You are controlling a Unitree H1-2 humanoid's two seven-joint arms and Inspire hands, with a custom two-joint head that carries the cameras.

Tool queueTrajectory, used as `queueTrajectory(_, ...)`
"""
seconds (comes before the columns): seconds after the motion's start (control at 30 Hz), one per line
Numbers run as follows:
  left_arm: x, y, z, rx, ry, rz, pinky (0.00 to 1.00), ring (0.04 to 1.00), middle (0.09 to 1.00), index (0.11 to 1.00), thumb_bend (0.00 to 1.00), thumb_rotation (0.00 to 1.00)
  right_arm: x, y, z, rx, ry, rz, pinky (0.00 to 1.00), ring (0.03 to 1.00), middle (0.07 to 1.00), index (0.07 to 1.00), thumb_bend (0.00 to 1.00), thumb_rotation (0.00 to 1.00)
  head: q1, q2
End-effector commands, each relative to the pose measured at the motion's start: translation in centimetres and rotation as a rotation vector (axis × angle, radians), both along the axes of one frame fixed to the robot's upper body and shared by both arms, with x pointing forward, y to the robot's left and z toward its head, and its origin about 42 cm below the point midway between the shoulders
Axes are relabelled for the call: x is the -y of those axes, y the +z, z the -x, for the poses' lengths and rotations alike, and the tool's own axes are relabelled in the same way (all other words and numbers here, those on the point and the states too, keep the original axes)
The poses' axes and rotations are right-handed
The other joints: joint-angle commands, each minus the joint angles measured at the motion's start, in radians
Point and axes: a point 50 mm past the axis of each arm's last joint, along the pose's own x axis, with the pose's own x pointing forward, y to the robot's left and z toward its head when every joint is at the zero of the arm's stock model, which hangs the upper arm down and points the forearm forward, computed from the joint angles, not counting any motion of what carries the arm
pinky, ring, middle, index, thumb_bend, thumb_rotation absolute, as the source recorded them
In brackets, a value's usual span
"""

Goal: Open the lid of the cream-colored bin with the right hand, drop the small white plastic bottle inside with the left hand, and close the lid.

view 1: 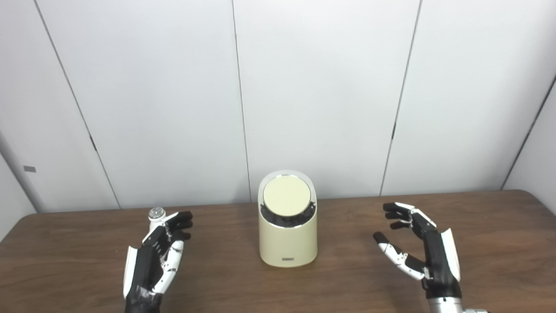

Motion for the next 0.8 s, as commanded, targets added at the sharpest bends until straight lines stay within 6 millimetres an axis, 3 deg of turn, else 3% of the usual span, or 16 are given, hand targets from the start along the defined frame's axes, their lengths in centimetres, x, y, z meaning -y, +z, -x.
queueTrajectory(0.0,-0.2,2.0,-0.6,0.087,-0.006,-0.011,0.66,0.742,0.762,0.739,0.22,0.6,-0.8,1.1,0.3,0.056,0.026,0.012,0.54,0.662,0.695,0.668,0.28,0.32,-0.001,0.002)
queueTrajectory(0.1,-0.2,1.9,-0.7,0.084,-0.012,-0.01,0.66,0.747,0.765,0.743,0.22,0.59,-0.6,2.7,0.1,0.061,0.04,0.116,0.61,0.721,0.738,0.68,0.42,0.62,-0.003,0.002)
queueTrajectory(0.17,-0.2,1.9,-0.8,0.083,-0.01,-0.014,0.66,0.746,0.765,0.744,0.22,0.61,-0.4,3.7,-0.1,0.044,0.033,0.177,0.68,0.78,0.783,0.749,0.61,0.82,-0.005,0.0)
queueTrajectory(0.2,-0.1,1.9,-0.8,0.084,-0.01,-0.015,0.66,0.745,0.764,0.744,0.22,0.61,-0.4,4.3,-0.2,0.036,0.027,0.193,0.7,0.797,0.8,0.775,0.66,0.85,-0.005,0.0)
queueTrajectory(0.33,0.1,1.9,-0.9,0.083,-0.011,-0.008,0.66,0.743,0.761,0.74,0.22,0.59,-0.8,7.4,-0.8,0.012,0.008,0.244,0.78,0.859,0.854,0.846,0.76,0.9,0.0,-0.002)
queueTrajectory(0.47,0.2,1.9,-0.9,0.083,-0.006,-0.01,0.66,0.742,0.757,0.732,0.22,0.58,-1.6,10.6,-1.7,0.004,0.014,0.24,0.83,0.893,0.901,0.871,0.83,0.85,0.002,-0.004)
queueTrajectory(0.77,0.6,1.8,-0.9,0.084,-0.009,-0.012,0.66,0.736,0.758,0.737,0.22,0.58,-4.0,16.5,-3.8,0.045,-0.031,0.318,0.73,0.858,0.868,0.84,0.99,0.73,0.01,-0.006)
